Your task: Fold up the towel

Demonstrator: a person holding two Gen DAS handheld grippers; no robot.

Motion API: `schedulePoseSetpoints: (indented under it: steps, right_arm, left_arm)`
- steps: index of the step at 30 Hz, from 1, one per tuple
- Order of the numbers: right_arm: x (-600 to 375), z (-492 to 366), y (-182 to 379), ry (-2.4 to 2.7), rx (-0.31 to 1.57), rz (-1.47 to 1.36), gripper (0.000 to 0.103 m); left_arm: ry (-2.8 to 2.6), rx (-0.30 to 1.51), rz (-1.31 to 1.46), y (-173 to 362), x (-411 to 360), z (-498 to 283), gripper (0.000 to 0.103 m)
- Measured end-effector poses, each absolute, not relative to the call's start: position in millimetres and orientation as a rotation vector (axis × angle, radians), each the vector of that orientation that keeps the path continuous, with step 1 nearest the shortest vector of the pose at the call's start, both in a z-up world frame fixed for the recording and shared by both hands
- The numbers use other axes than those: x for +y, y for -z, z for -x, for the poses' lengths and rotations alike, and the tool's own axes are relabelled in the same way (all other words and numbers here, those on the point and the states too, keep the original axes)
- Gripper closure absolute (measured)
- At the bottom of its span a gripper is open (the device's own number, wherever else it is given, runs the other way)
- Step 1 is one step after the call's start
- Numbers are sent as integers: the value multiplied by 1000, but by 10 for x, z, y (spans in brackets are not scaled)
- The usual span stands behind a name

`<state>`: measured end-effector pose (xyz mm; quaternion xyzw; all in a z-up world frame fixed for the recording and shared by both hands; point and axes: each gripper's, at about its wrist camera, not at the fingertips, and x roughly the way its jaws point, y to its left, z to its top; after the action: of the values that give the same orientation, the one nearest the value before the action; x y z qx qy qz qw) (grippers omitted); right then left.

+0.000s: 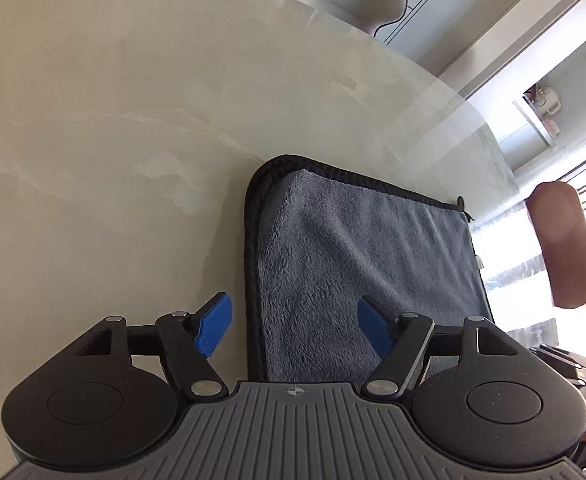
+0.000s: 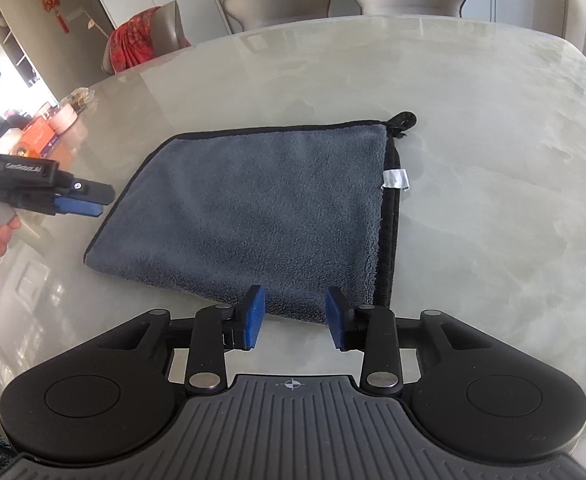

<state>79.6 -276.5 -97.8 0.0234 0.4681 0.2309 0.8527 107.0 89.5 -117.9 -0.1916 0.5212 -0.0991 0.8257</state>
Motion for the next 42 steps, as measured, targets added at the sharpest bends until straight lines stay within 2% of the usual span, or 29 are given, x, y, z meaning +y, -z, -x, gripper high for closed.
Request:
schedulePoseSetpoints:
  steps: [10, 17, 20, 21, 22, 23, 25, 33, 42]
  right_arm:
    - [-2815, -822, 920, -468, 989, -68, 66]
    - [-2765, -851, 910, -472, 992, -62, 65]
    - [-2761, -855, 892, -469, 987, -63, 65]
    - [-2759, -854, 884, -469, 985, -63, 65]
    - [-2756, -853, 875, -470, 983, -65, 65]
    - [-2753, -852, 867, -473, 981, -70, 65]
    - [-2741, -849, 853, -485, 981, -91, 64]
    - [-2259, -717, 748, -639, 959, -37, 59]
    - [-1212, -465, 758, -784, 833, 306, 50]
  left_arm:
    - [248, 1109, 514, 1271, 935, -1115, 29]
    - [269, 1109, 572, 1312, 946, -1136, 10]
    - [271, 1110, 577, 1305, 931, -1136, 11]
    - [272, 1110, 579, 1303, 926, -1136, 14]
    - [272, 1110, 580, 1300, 921, -1136, 30]
    - [273, 1111, 582, 1298, 916, -1136, 58]
    - [274, 1111, 585, 1293, 905, -1135, 90]
    - [280, 1113, 597, 1273, 864, -1134, 91]
    - [298, 1120, 617, 1107, 725, -1260, 91]
